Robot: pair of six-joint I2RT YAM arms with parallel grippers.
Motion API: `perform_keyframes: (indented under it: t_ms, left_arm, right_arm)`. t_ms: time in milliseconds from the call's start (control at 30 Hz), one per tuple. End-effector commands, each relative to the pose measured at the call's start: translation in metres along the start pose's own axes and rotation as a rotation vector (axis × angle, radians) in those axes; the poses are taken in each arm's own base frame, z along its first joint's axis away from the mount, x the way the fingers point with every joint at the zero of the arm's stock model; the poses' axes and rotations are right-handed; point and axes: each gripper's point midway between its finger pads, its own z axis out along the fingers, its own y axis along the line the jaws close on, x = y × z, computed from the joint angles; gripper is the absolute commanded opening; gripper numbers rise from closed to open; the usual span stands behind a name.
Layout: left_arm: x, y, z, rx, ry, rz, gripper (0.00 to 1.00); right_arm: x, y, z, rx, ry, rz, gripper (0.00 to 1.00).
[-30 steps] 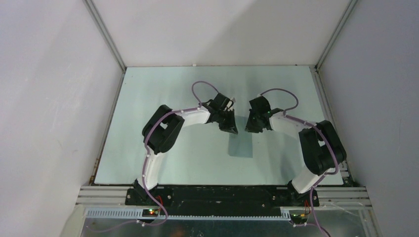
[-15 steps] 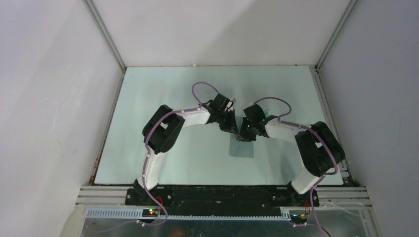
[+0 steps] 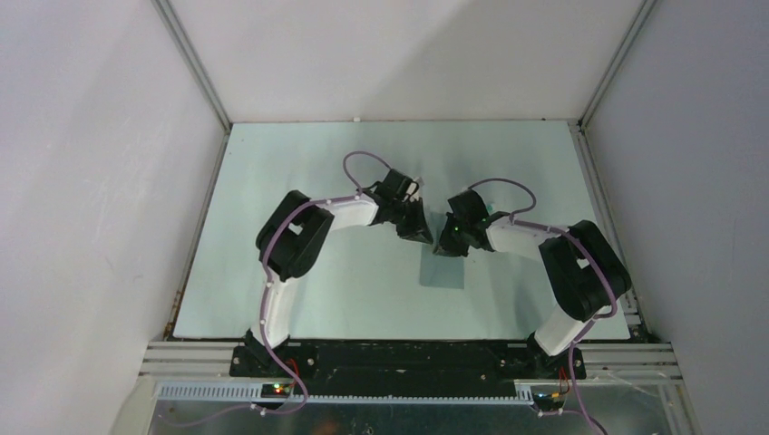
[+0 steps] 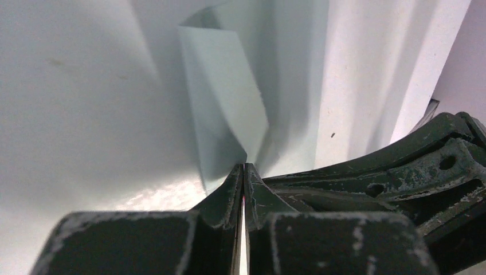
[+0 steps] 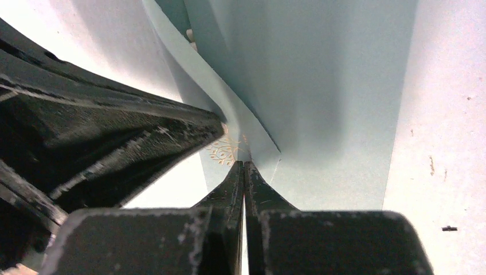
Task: Place the letter into the envelope and seal it
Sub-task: Seal the envelope flap on the envelope.
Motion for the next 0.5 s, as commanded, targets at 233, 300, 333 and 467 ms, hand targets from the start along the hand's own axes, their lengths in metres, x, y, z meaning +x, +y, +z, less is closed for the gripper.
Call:
perform_keyframes:
  t_ms: [233, 300, 333, 467]
  left_arm:
    - [-0.038, 0.033, 0.001, -0.076, -0.037, -0.028, 0.05]
    - [-0.044, 0.034, 0.002, -0.075, -0.053, -0.036, 0.05]
    - [-0.047, 0.032, 0.002, -0.073, -0.062, -0.033, 0.06]
    - [-0.059, 0.027, 0.002, -0.085, -0.079, -0.02, 0.06]
  right_arm:
    - [0.023, -0.05, 0.017, 0.173, 0.044, -0.006, 0.0]
    - [0.023, -0.05, 0.017, 0.174, 0.044, -0.01, 0.0]
    - [0.023, -0.05, 0.016, 0.173, 0.043, -0.014, 0.0]
    - [0.021, -0.05, 0.014, 0.169, 0.04, -0.02, 0.0]
